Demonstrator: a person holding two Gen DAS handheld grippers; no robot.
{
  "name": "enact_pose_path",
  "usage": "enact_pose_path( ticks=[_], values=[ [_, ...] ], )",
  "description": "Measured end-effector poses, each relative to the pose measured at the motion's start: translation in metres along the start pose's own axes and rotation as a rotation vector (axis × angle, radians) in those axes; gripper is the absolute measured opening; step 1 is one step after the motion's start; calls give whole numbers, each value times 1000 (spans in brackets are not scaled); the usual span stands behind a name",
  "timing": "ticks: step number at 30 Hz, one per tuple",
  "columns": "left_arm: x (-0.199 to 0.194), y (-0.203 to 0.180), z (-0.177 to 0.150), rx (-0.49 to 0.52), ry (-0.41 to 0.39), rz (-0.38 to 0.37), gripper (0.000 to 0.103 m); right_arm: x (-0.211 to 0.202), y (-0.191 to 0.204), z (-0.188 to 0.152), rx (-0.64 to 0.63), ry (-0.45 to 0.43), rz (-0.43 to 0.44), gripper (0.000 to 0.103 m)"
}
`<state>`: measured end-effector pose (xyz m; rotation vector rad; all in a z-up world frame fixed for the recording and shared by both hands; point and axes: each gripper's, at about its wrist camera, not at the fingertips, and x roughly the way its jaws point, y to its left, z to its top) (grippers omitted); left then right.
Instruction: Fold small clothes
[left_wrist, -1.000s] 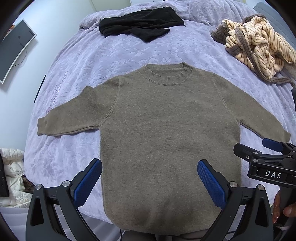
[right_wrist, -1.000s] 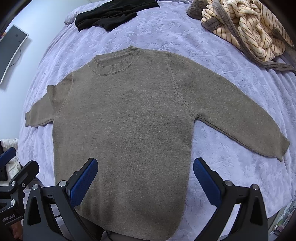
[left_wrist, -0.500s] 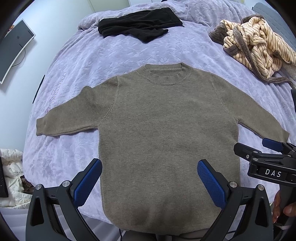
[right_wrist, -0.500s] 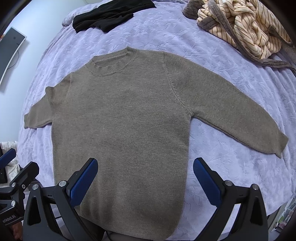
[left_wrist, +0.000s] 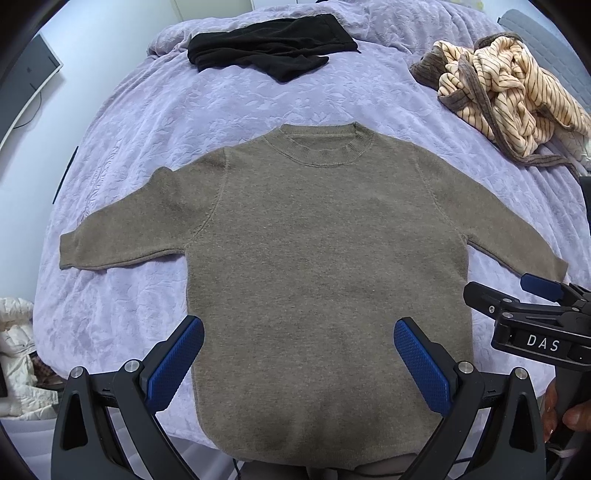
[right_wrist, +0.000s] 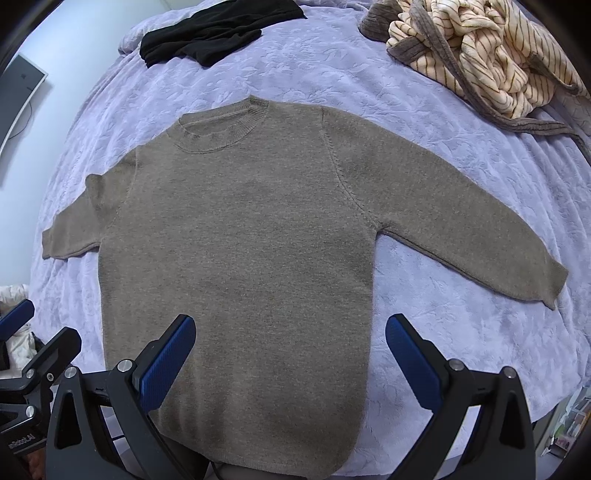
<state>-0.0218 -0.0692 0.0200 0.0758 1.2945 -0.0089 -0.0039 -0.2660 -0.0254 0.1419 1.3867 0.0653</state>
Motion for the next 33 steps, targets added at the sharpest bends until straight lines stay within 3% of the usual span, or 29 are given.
enact_pose_path(
  ticks=[10,20,26,33],
  values=[
    [22,10,-2,26,25,-108,103,8,10,0,23,19,-44,103],
    [52,53,11,-61,33,-280,103,19,28,7,73,14,-32,103],
    [82,141,16,-253,9,-318,103,33,72,14,28,27,-8,103],
    [126,302,9,-559,-85,-213,103,58,153,16,-83,61,58,103]
  ],
)
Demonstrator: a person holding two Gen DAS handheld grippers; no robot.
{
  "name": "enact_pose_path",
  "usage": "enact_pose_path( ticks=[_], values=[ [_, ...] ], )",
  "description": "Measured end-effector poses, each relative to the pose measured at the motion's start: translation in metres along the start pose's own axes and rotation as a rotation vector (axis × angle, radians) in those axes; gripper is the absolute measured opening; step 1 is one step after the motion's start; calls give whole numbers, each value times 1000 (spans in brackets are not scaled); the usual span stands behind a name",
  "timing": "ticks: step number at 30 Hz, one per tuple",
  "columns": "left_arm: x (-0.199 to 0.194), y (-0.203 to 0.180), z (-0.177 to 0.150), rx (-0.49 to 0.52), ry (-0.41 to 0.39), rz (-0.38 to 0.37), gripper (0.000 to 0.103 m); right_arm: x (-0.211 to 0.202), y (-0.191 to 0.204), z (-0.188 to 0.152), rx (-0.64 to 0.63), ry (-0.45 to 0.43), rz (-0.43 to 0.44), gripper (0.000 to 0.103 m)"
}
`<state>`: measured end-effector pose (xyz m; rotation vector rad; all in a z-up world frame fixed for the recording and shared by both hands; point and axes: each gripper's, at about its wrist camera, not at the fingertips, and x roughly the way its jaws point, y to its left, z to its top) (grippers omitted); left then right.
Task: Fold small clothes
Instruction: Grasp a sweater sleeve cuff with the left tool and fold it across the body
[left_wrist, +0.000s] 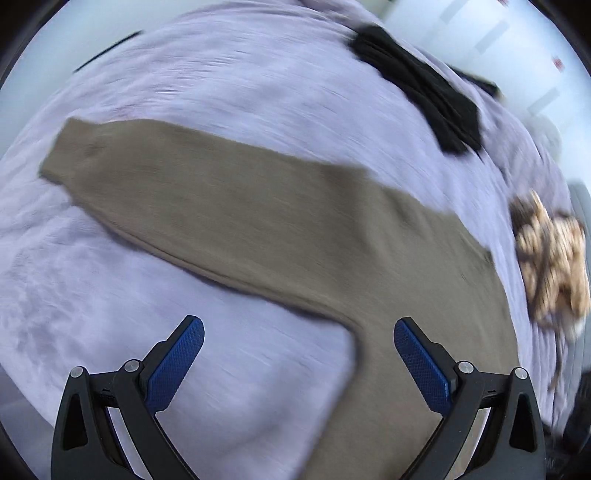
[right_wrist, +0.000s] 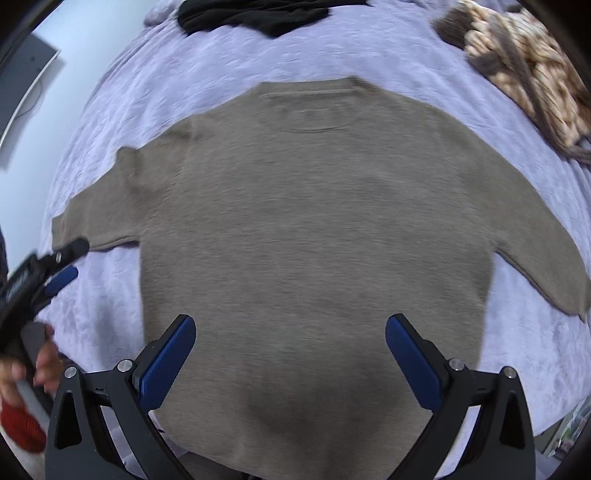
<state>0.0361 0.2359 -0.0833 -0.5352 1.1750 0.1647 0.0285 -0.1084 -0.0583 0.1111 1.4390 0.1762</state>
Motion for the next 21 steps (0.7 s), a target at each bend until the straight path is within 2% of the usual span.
enact_pose_path(
  ticks=[2,5,9,11,13,14,15,17,19,21],
  values=[
    [6,46,17,-102,-42,9,103,8,21,2,-30,9,22,103],
    [25,109,33,-266,-57,-28,103,20,49,2,-68,27,35,103],
    [56,154,44,-412,-25,-148,103,37,78,0,-98,64,32,103],
    [59,163,50,-454,-54,-201,99,40,88,-3,-108,76,31,103],
    [59,164,54,-461,-82,-226,78,43,97,-5,-114,81,29,103],
    [60,166,56,-462,-83,-235,63,44,98,-6,-115,81,31,103],
    [62,167,57,-464,-85,-250,41,44,101,-7,-114,79,34,103],
    [64,169,61,-444,-96,-326,9,44,101,-8,-107,75,38,103],
    [51,161,62,-410,-142,-316,9,43,100,-10,-100,73,48,103],
    [33,146,64,-332,-190,-295,9,42,95,-10,-99,67,54,103]
  ],
)
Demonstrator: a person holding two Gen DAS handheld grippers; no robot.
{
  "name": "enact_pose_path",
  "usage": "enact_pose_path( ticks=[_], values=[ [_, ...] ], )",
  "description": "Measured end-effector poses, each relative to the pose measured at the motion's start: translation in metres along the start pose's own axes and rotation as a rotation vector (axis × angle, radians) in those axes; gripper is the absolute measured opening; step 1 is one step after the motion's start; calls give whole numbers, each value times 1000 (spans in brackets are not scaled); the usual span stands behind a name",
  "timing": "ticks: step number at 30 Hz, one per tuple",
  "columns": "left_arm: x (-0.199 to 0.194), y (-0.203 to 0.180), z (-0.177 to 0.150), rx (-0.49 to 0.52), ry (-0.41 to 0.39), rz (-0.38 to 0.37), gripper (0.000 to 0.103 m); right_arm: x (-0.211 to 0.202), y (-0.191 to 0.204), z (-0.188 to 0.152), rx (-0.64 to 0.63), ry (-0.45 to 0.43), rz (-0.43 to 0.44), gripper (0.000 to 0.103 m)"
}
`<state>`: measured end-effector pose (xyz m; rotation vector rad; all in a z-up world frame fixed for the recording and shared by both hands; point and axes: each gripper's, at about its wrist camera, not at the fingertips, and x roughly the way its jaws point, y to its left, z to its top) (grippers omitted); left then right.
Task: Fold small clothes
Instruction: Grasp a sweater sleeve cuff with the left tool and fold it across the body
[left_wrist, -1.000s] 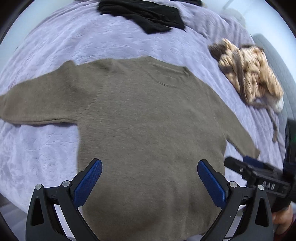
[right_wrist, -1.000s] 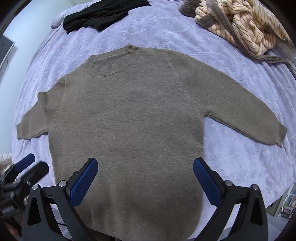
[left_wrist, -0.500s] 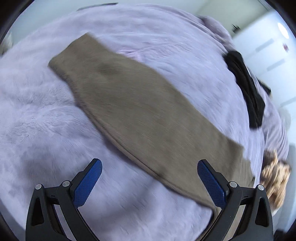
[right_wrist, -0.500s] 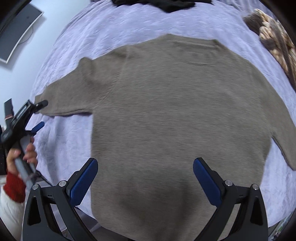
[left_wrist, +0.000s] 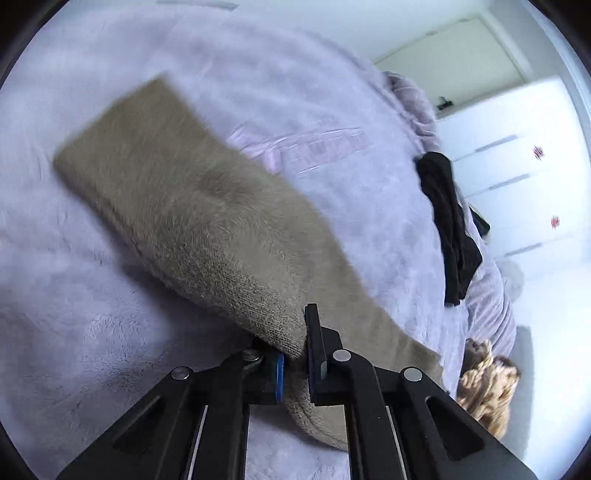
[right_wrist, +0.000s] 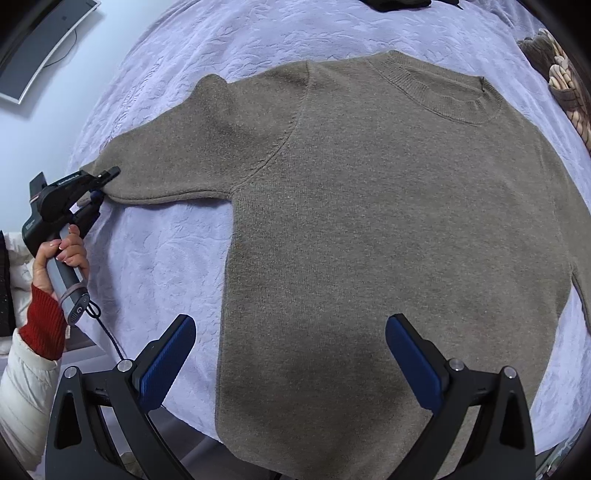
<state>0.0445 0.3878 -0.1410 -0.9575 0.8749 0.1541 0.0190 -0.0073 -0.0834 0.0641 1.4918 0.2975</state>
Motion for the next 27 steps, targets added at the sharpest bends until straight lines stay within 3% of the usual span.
enact_pose_path(
  ticks=[4,8,12,15,17,19,20,21,23,27],
  values=[
    [-21,-68,-11,189,-41,-22,9,-5,-18,-2,8,-17,18,103],
    [-27,-157,-38,343,-41,-99,9,-12,-47,-4,52,-25,46,103],
    [-10,-247,-89,511,5,-182,9,-30,-88,-10,88,-65,42,103],
    [21,-305,-143,623,90,-233,9,-41,-130,-20,153,-85,25,103],
    [46,-330,-182,688,151,-240,9,-45,-158,-27,212,-94,14,103],
    [77,-346,-221,760,202,-200,10,-47,-186,-36,273,-100,5,103],
    [95,-350,-235,794,224,-152,24,-47,-197,-41,297,-100,-1,103],
    [112,-352,-253,831,244,-84,60,-46,-208,-46,322,-100,-6,103],
    [138,-351,-280,884,254,30,95,-43,-225,-57,364,-92,-10,103],
    [154,-340,-308,947,319,93,94,-36,-243,-66,408,-67,-16,103]
  ],
)
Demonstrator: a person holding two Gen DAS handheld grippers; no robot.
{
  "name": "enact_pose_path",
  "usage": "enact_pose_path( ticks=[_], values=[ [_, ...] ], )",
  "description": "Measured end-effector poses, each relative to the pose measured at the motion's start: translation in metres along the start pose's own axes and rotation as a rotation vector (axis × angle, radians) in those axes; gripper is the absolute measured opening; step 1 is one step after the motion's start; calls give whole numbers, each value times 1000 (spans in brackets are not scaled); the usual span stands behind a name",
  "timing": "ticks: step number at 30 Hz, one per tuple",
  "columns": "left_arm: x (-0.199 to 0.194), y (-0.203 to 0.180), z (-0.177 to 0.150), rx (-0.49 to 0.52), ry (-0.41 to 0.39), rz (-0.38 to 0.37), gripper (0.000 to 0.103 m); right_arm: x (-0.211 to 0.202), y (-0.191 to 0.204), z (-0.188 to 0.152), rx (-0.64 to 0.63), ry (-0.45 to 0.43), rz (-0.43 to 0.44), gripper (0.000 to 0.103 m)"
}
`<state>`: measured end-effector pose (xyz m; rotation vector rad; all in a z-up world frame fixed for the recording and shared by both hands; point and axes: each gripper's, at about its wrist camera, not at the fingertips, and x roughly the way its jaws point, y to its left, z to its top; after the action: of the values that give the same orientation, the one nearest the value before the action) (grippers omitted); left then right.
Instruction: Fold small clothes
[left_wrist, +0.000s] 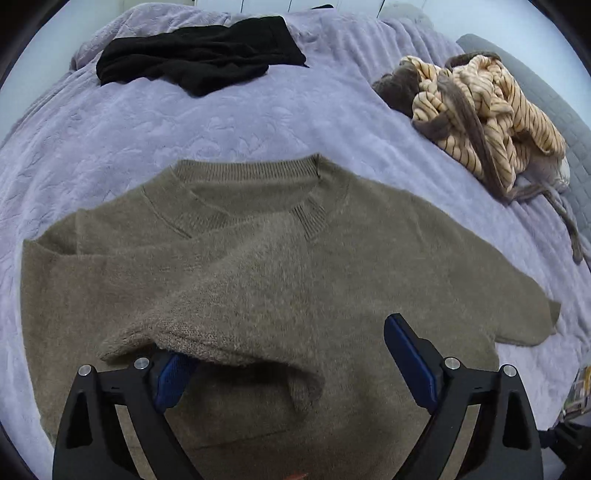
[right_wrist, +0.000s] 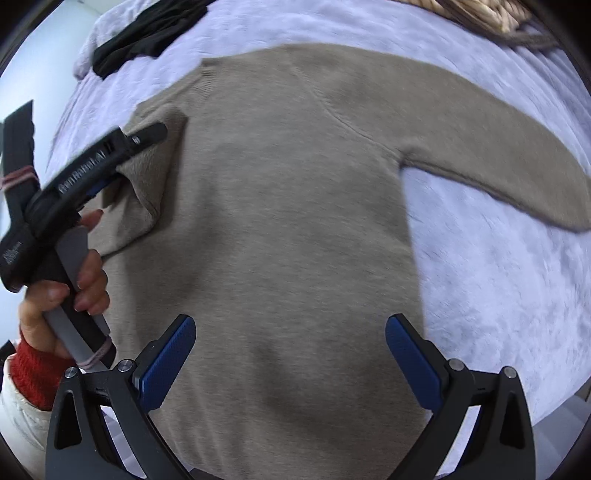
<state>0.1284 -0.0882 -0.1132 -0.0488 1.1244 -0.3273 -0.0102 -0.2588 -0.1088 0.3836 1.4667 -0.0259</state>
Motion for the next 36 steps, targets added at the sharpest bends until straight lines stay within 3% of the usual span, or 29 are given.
enact_pose_path(
  ticks=[5,7,10,13,18,19,20,21,22,23,24,26,28,30,33,35,36],
  values=[
    [-56,14,-11,27,-72,-26,94,-4,4,19,-36,-40,-44,103],
    [-86,39,-12,-1,-116,-10,94,-6,21,32,-113,-79,-73,103],
    [-101,93,-8,-82,-128,49,94,-3,72,56,-326,-142,-112,103],
    [-86,151,0,-180,-66,128,94,11,142,68,-595,-215,-162,103],
    [-37,213,5,-327,67,93,93,62,235,63,-1012,-328,-334,102],
    [-29,218,5,-342,89,87,90,77,245,63,-1061,-334,-387,102],
    [-22,223,4,-369,108,90,78,88,252,63,-1090,-335,-430,102],
    [-17,228,3,-397,126,92,75,98,257,65,-1108,-331,-465,99],
    [-15,232,2,-422,125,82,70,106,258,70,-1108,-317,-485,79],
    [-14,233,1,-438,114,71,56,109,257,80,-1083,-289,-467,57],
    [-17,234,2,-440,105,72,45,103,252,92,-1012,-249,-399,10],
    [-25,237,1,-428,76,62,27,68,229,115,-811,-268,-182,9],
    [-30,242,-2,-437,61,39,26,35,190,138,-574,-319,-1,10],
    [-30,245,-5,-441,58,32,26,24,141,154,-341,-324,113,10],
    [-30,241,-4,-416,61,52,26,55,64,163,2,-208,262,13],
    [-30,239,0,-412,61,47,27,79,26,152,196,-104,275,36],
    [-32,239,-1,-416,59,45,27,77,16,142,250,-119,337,37]
  ],
)
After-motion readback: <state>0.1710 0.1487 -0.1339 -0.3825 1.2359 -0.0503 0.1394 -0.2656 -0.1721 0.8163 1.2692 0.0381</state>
